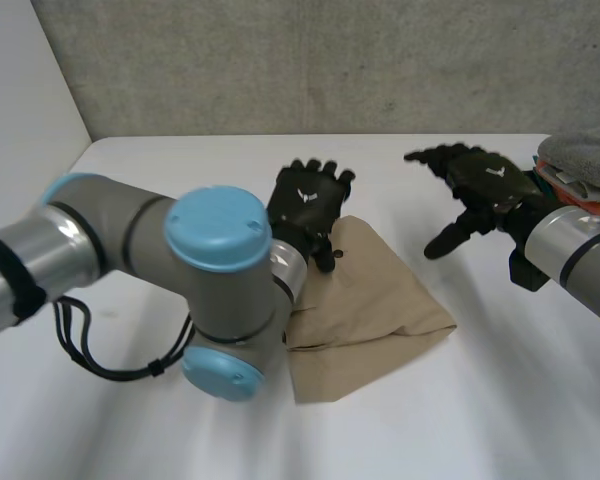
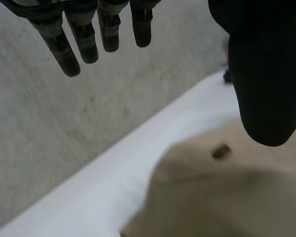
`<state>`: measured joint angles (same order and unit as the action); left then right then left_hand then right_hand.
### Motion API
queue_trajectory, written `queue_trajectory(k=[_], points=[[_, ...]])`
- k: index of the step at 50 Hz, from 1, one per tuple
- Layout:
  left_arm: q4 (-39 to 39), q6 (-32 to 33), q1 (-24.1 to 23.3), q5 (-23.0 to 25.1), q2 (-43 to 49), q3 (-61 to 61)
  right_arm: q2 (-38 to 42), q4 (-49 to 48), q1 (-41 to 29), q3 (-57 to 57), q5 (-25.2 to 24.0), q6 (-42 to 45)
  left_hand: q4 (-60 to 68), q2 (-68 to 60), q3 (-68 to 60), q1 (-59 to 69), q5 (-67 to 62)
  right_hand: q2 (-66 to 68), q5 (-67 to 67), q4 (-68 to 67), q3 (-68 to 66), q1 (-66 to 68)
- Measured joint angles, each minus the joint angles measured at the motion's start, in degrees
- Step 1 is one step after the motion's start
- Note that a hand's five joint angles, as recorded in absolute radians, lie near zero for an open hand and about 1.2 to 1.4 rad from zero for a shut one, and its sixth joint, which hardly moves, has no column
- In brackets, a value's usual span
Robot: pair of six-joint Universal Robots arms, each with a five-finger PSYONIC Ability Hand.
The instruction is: Fold the laundry.
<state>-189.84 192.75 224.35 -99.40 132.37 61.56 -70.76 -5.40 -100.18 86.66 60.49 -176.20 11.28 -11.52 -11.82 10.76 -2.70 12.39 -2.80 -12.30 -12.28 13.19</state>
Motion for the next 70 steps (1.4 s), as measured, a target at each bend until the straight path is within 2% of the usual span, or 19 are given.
queue_trajectory(k=[4,9,17,24,31,38,43,46,52,56,61,70], points=[[2.43,-0.21,-1.75,-5.18,1.54,-0.53,6.14,6.83,-0.33,-6.3,-0.74,7.97,0.0,0.0,0.0,0.0,0.0,0.0,0.0,0.0,0.0,0.0],[4.29,-0.27,-3.32,-9.34,1.79,1.23,13.96,12.33,-1.62,-13.02,-2.33,17.58,0.0,0.0,0.0,0.0,0.0,0.0,0.0,0.0,0.0,0.0],[9.52,0.0,-3.97,-10.06,2.42,3.19,21.62,15.22,-3.34,-17.29,-4.56,25.62,0.0,0.0,0.0,0.0,0.0,0.0,0.0,0.0,0.0,0.0],[14.99,0.16,-2.29,-9.64,3.54,3.61,25.73,15.06,-3.52,-19.66,-3.88,28.98,0.0,0.0,0.0,0.0,0.0,0.0,0.0,0.0,0.0,-1.05],[16.83,-0.2,-0.28,-8.75,2.56,4.49,24.87,14.92,-3.55,-20.54,-1.9,31.81,0.0,0.0,0.0,-0.03,0.0,0.0,0.0,0.0,0.0,-1.67],[14.83,-0.93,0.13,-6.35,-3.7,4.65,17.79,13.4,-3.9,-16.73,-0.99,32.31,0.0,0.0,0.0,-0.27,0.1,0.0,0.05,0.0,0.0,-1.67],[10.94,-2.69,0.99,0.17,-12.87,5.44,11.13,6.8,-3.92,-6.88,-0.64,31.99,0.0,0.0,0.0,-0.27,0.1,0.0,0.05,0.0,0.0,-1.67],[9.98,-3.46,2.18,6.55,-17.0,6.15,6.88,0.51,-3.91,2.27,-1.12,32.14,0.0,0.0,0.0,-0.27,0.1,0.0,0.05,0.0,0.0,-1.67],[12.36,-4.09,4.55,22.92,-21.34,7.48,2.34,-12.82,-4.01,19.74,-5.23,33.63,0.0,0.0,0.0,-0.27,0.11,0.0,0.05,0.0,0.0,-1.67],[14.98,-4.09,5.36,29.35,-21.62,7.75,2.09,-18.89,-4.05,26.08,-8.56,35.27,0.0,0.0,0.0,-0.27,0.1,0.0,0.05,0.0,0.0,-1.67],[16.34,-4.01,5.67,30.75,-20.97,7.86,3.62,-22.74,-4.39,27.95,-10.32,37.18,0.0,0.0,0.0,-0.27,0.1,0.0,0.05,0.0,0.0,-1.67],[15.71,-4.1,5.6,27.17,-20.02,7.9,8.93,-27.75,-5.86,23.79,-8.25,38.07,0.0,0.0,0.0,-0.27,0.1,0.0,0.05,0.0,0.0,-1.67]])
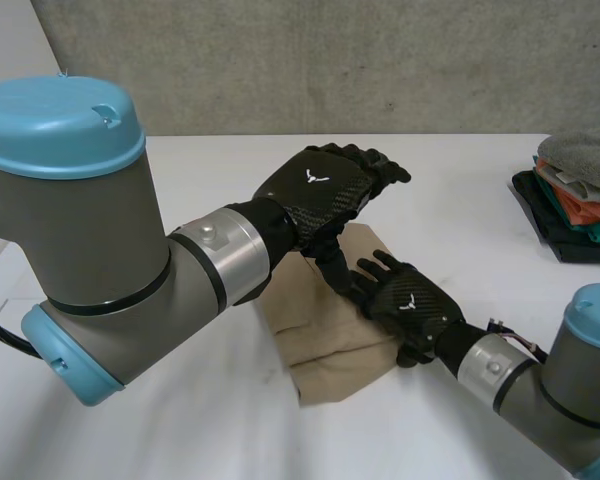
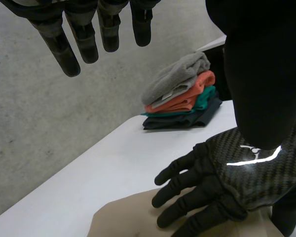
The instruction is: Fold the laundry.
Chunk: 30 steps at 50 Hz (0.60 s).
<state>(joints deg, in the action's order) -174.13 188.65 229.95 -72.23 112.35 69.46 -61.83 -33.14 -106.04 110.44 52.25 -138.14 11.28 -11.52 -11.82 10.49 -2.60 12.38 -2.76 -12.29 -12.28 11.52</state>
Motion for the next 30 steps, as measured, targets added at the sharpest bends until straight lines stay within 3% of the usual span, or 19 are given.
queue_trajectory(k=[8,14,18,19,21,24,28,30], points=[[-0.78,-0.15,0.1,-1.34,0.34,0.18,4.74,-2.42,-2.97,-4.97,3.38,-0.72,0.0,0.0,0.0,0.0,0.0,0.35,-0.32,-0.74,-0.68,1.0],[-0.88,-0.15,0.19,-1.34,0.3,0.37,6.98,-2.53,-4.94,-7.97,4.34,-1.32,0.0,0.0,0.0,0.0,0.0,13.38,-4.55,-13.02,-13.46,14.2],[-0.9,-0.14,0.25,-1.27,0.23,0.42,7.74,-2.48,-6.07,-10.46,4.49,-3.97,0.0,0.0,0.0,0.0,0.0,27.08,-19.09,-26.81,-26.99,25.29],[-0.9,-0.13,0.28,-1.26,0.2,0.42,7.89,-2.47,-6.38,-11.55,4.57,-5.75,0.0,0.0,0.0,0.0,0.0,36.56,-29.71,-36.16,-36.65,31.67],[-0.9,-0.13,0.33,-1.25,0.14,0.42,8.05,-2.42,-6.67,-12.71,4.73,-7.76,0.0,0.0,0.0,0.0,0.0,39.07,-33.18,-39.61,-39.44,33.5],[-0.91,-0.13,0.56,-1.24,0.02,0.43,8.55,-2.13,-7.32,-15.25,5.42,-11.93,0.0,0.0,0.0,0.0,0.0,34.67,-32.74,-34.91,-34.84,32.85],[-0.89,-0.16,0.9,-1.24,-0.08,0.53,9.28,-1.51,-8.09,-17.73,6.48,-15.01,0.0,0.0,0.0,0.0,0.0,20.0,-20.14,-20.58,-20.48,20.85],[-0.88,-0.19,1.03,-1.24,-0.11,0.64,9.91,-1.03,-8.46,-19.02,7.1,-15.89,0.0,0.0,0.0,0.0,0.0,18.74,-18.11,-18.79,-18.86,20.01]])
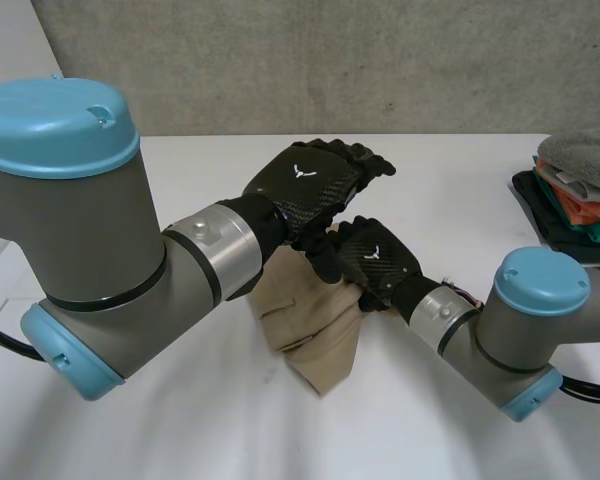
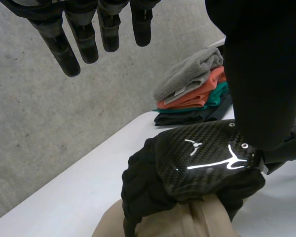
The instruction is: Fold the laundry.
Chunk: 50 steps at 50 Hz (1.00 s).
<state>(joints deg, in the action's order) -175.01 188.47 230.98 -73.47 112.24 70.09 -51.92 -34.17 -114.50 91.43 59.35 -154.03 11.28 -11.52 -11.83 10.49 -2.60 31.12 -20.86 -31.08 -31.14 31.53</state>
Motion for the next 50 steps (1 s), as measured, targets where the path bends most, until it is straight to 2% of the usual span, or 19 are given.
queue_trajectory(k=[3,5,6,7,9,21,25,29,34,35,38,42,50], points=[[0.01,-0.08,0.09,0.0,-0.01,0.15,0.97,0.64,-0.36,-1.54,0.68,-0.4,0.0,0.0,0.0,0.0,0.0,0.07,0.05,0.04,-0.06,0.05],[0.02,-0.26,0.12,0.0,-0.01,0.3,1.96,1.11,-0.57,-2.91,1.4,-0.31,0.0,0.0,0.0,0.0,0.0,7.64,-4.57,-7.05,-7.1,7.4],[0.02,-0.35,0.12,0.0,-0.03,0.35,2.29,1.24,-0.64,-3.4,1.69,-0.25,0.0,0.0,0.0,0.0,0.0,11.87,-7.48,-11.82,-11.81,11.22],[0.01,-0.48,0.15,0.0,-0.06,0.43,2.66,1.35,-0.72,-4.06,2.08,-0.19,0.0,0.0,0.0,0.0,0.0,23.12,-16.43,-22.77,-22.76,19.34],[0.0,-0.71,0.26,0.0,-0.13,0.6,3.11,1.4,-0.8,-5.33,3.09,-0.16,0.0,0.0,0.0,0.0,0.01,33.22,-25.7,-33.47,-33.05,24.22],[-0.06,-1.92,2.3,-0.03,-2.55,0.98,0.17,0.68,0.1,-16.62,12.26,-4.1,0.0,0.0,0.0,0.0,0.0,33.68,-29.22,-36.03,-34.67,24.81],[-0.17,-2.7,2.89,-0.06,-4.33,1.02,-1.98,0.38,1.79,-20.91,13.11,-7.69,0.0,0.0,0.0,0.0,0.0,33.68,-29.22,-36.07,-34.67,24.81],[-0.49,-3.8,3.48,-0.04,-6.13,1.1,-4.53,-0.1,6.67,-25.25,13.12,-12.31,0.0,0.0,0.0,0.0,0.0,33.68,-29.22,-36.08,-34.67,24.81],[-0.72,-4.53,3.67,0.0,-7.08,1.3,-6.54,-0.48,14.56,-29.26,11.95,-16.28,0.0,0.0,0.0,0.0,0.0,33.68,-29.22,-36.08,-34.67,24.81],[-0.78,-4.67,3.65,0.02,-7.26,1.5,-6.74,-0.59,18.8,-31.26,10.88,-17.87,0.0,0.0,0.0,0.0,0.0,33.68,-29.54,-36.12,-34.67,24.81],[-0.92,-4.76,3.56,0.08,-7.36,1.97,-5.88,-0.63,24.82,-34.37,8.35,-20.15,0.0,0.0,0.0,0.0,0.0,33.68,-29.54,-36.24,-34.86,24.81],[-1.35,-4.75,3.39,0.14,-7.25,2.8,-1.06,-0.17,32.97,-39.75,1.99,-23.68,0.0,0.0,0.0,0.0,0.0,34.01,-29.54,-36.47,-35.01,24.81],[-2.05,-4.68,3.22,0.17,-6.61,4.18,10.71,0.47,42.65,-46.09,-8.49,-26.33,0.0,0.0,0.0,0.0,0.0,34.01,-29.54,-36.47,-35.01,24.81]])
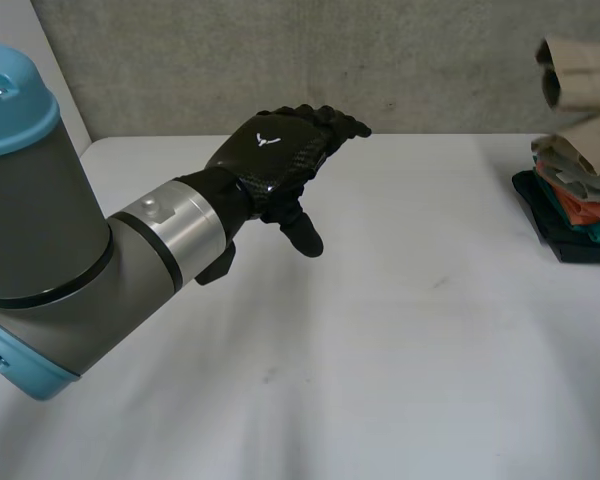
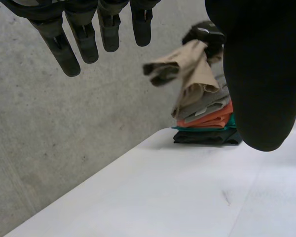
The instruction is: Fold the laundry.
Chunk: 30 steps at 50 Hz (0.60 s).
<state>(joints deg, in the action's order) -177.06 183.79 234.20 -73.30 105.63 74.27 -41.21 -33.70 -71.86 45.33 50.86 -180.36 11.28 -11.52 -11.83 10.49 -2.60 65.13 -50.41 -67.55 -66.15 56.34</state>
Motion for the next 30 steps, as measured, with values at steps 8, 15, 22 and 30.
queue_trajectory(k=[8,15,22,30], points=[[-0.15,0.07,0.07,0.0,0.75,0.56,8.18,-0.21,6.57,-0.79,-5.74,-0.43,0.0,0.0,0.0,0.0,0.0,0.0,-2.48,0.0,0.0,0.0],[-0.17,0.05,0.08,0.0,1.14,0.56,11.35,-0.58,8.2,0.05,-11.12,-2.23,0.0,0.0,0.0,0.0,0.0,0.0,-6.36,-0.77,0.0,0.0],[-1.05,-0.09,-0.19,0.03,0.8,0.53,10.01,-0.41,8.33,1.35,-11.0,-2.92,0.0,0.0,0.0,0.0,0.0,-25.97,17.39,25.18,26.05,-17.15],[-2.66,-0.23,-1.93,0.24,0.21,0.44,1.72,0.35,9.03,7.97,-8.92,-2.79,0.0,0.0,0.0,0.0,0.0,-52.76,46.98,55.22,53.8,-42.84]])
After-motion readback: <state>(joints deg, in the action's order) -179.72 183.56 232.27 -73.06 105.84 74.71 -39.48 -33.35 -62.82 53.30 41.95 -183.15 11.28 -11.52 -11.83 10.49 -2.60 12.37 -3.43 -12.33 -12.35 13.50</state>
